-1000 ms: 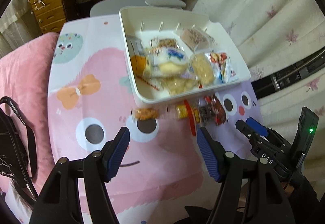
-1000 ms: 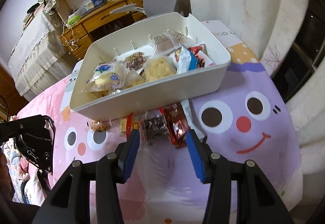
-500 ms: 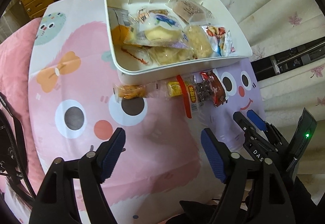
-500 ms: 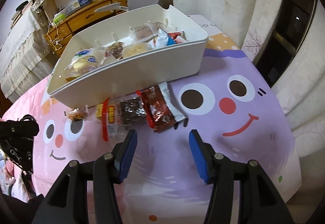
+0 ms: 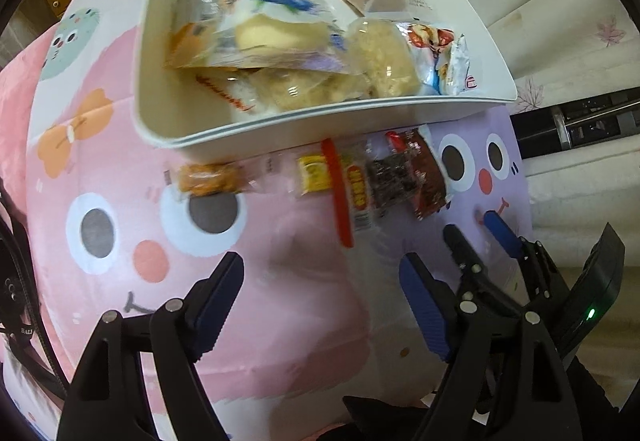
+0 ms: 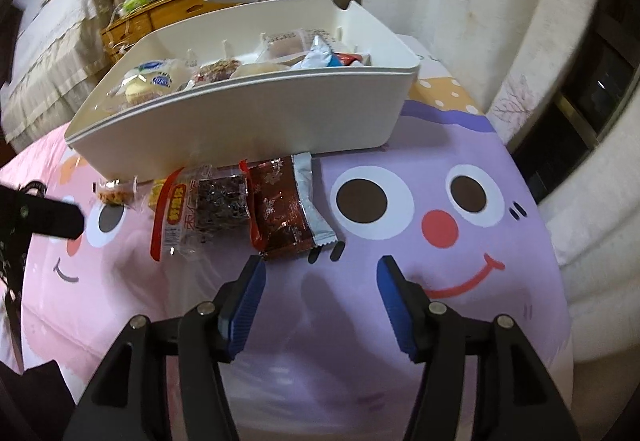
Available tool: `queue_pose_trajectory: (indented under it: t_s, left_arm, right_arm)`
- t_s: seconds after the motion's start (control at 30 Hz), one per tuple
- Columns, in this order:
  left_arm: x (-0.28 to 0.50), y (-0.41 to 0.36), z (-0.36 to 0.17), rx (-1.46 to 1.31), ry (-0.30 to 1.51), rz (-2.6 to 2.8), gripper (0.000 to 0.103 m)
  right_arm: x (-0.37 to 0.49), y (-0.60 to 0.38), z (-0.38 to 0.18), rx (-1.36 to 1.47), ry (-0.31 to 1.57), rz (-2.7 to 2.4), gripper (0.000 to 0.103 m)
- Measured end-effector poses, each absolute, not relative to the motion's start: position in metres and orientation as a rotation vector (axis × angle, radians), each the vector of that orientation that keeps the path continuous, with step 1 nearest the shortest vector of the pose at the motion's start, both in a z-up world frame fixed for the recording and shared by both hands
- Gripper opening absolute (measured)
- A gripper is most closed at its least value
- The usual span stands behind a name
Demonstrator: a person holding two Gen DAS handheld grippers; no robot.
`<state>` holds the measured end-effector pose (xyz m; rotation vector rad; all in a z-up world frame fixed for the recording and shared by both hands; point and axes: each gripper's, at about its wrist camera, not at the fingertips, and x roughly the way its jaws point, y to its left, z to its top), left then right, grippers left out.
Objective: Organize snacks
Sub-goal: 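Pull both tools back over the snacks beside the tray, then grasp dark nut bag with left tool while right tool grasps brown chocolate packet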
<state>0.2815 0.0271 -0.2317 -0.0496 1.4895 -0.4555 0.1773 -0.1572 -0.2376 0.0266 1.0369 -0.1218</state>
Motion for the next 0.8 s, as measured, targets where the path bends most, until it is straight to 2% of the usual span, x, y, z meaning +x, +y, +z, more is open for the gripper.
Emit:
queue_pose_trajectory:
  t_s: [0.33,0.8]
  left_arm:
    - [0.297,-0.023,-0.244,-0.047,1.521,-0.398,0.079]
    - [0.314,-0.063,-0.27,-0.058,1.56,-0.294,0.079]
  right_arm:
    - [0.188,-0.157,-0.249,-0.148,1.014,0.08,0.059]
    - [0.202,-0.165,-0.264,-0.163,0.975,0.23,0.059]
